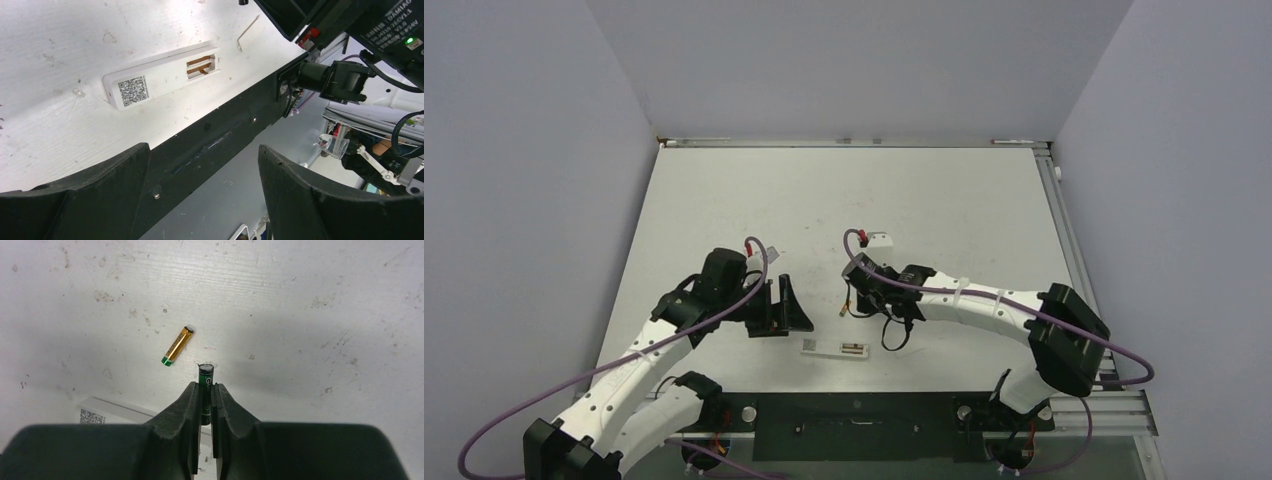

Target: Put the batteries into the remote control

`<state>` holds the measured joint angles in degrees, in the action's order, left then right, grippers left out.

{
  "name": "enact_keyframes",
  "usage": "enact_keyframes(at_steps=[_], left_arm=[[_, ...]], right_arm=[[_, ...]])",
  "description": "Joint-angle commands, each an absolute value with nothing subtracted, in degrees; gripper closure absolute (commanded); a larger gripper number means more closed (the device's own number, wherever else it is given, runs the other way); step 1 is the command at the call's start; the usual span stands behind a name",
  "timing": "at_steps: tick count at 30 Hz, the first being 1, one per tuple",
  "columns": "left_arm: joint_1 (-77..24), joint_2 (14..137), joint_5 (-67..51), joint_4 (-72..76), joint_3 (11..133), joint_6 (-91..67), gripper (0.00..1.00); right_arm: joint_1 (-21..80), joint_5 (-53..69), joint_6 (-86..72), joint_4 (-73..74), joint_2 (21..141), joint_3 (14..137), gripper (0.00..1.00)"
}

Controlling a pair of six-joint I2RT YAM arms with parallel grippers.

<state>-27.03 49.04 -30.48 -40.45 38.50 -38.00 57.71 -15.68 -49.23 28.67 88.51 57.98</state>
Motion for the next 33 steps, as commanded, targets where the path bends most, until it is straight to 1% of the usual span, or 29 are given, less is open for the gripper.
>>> enact_keyframes(at_steps=[1,8,13,18,23,28,33], left_arm=[[-26.0,50.2,-34.5,-34.3,39.3,-40.3,0.24],[-25.3,52.5,-37.1,-30.3,38.3,-42.4,0.24],[-25.1,53.5,-35.1,-29.9,37.4,-43.2,0.25],[-25.1,53.5,-33.8,-28.9,36.3,-44.5,0.25],[-25.0,52.5,-32.9,-28.0,34.3,-45.8,0.25],[-24.9,51.3,-32.7,-26.9,31.8,-47.7,0.25],[-24.7,50.7,-32.1,-26.8,30.4,-49.0,0.25]], right_arm=[[57.0,-11.9,-38.1,25.7,83.1,56.7,0.92],[57.2,-6.4,-27.7,26.4,78.7,55.9,0.92],[57.5,-1.2,-18.6,27.4,75.8,55.5,0.92],[57.7,6.9,-8.1,28.4,73.7,55.6,0.92],[58.1,13.3,0.3,30.6,73.9,57.1,0.92],[58.3,16.2,8.7,34.8,76.9,59.7,0.92],[59.2,18.4,17.7,36.3,78.8,59.5,0.92]])
